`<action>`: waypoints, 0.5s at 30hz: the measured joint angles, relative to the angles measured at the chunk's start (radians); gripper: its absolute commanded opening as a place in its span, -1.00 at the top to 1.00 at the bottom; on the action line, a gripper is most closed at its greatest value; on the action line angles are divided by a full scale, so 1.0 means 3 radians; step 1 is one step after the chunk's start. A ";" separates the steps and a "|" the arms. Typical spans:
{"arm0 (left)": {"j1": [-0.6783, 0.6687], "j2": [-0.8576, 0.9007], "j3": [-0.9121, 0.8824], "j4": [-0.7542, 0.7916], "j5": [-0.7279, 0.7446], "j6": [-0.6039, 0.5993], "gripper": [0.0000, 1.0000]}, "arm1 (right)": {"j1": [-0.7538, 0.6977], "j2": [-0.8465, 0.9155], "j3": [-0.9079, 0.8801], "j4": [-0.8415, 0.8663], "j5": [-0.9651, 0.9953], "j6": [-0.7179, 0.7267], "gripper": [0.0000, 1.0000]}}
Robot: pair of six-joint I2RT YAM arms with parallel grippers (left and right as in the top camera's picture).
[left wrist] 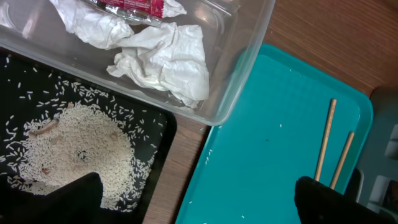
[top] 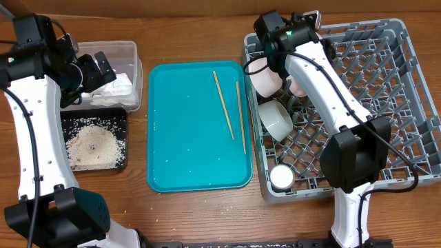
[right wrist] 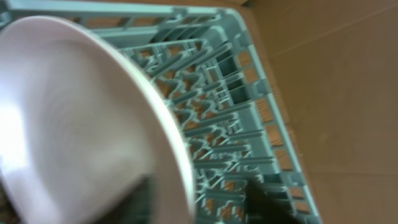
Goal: Sort waste into correct bins and load items into the dishwasher
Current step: 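Carry the white plate into the dish rack and release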
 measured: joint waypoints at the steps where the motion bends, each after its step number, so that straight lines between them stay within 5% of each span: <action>1: 0.0000 0.0000 0.0000 0.0001 -0.0001 0.0000 -1.00 | -0.0001 0.0000 0.0000 0.0000 -0.0067 -0.0004 -0.75; 4: 0.0000 0.0000 0.0000 -0.0001 0.0000 0.0000 -1.00 | -0.0001 0.0000 0.0075 -0.0046 -0.0352 0.0019 -1.00; 15: 0.0000 0.0000 0.0000 0.0000 -0.0001 0.0000 -1.00 | 0.0003 -0.0317 0.0768 0.0111 -0.2430 -0.0041 -0.87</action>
